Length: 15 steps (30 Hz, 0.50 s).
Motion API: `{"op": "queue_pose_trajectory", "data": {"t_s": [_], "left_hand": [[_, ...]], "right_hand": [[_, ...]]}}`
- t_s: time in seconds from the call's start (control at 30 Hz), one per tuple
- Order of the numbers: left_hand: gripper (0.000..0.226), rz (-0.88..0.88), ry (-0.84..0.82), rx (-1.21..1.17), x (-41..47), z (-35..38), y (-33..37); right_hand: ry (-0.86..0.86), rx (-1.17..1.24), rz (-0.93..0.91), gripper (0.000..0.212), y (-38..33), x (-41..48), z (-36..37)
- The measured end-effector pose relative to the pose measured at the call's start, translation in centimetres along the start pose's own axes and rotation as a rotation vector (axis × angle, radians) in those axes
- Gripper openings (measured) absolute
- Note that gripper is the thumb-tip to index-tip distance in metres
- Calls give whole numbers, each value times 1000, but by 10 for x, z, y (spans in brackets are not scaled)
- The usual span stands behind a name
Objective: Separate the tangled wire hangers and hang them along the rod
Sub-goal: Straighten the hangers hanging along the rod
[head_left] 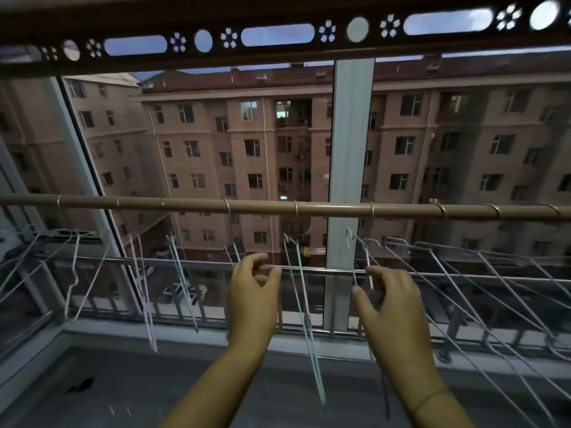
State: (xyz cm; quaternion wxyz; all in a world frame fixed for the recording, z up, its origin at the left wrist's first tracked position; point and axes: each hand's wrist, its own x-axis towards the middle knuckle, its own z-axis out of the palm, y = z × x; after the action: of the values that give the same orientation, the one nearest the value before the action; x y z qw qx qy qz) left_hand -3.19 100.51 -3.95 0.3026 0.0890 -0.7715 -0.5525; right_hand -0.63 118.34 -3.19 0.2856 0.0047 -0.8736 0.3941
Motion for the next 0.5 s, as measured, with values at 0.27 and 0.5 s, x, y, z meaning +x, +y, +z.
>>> {"op": "queue_pose_trajectory", "data": {"t_s": [0.27,0.5], "left_hand": [[36,-68,102,82,26,-29,-16],[30,-22,218,94,32,-85,-44]], "right_hand": [[-189,105,-114,33,-42,-10,31],[-285,198,-248,26,-72,-38,55]]}}
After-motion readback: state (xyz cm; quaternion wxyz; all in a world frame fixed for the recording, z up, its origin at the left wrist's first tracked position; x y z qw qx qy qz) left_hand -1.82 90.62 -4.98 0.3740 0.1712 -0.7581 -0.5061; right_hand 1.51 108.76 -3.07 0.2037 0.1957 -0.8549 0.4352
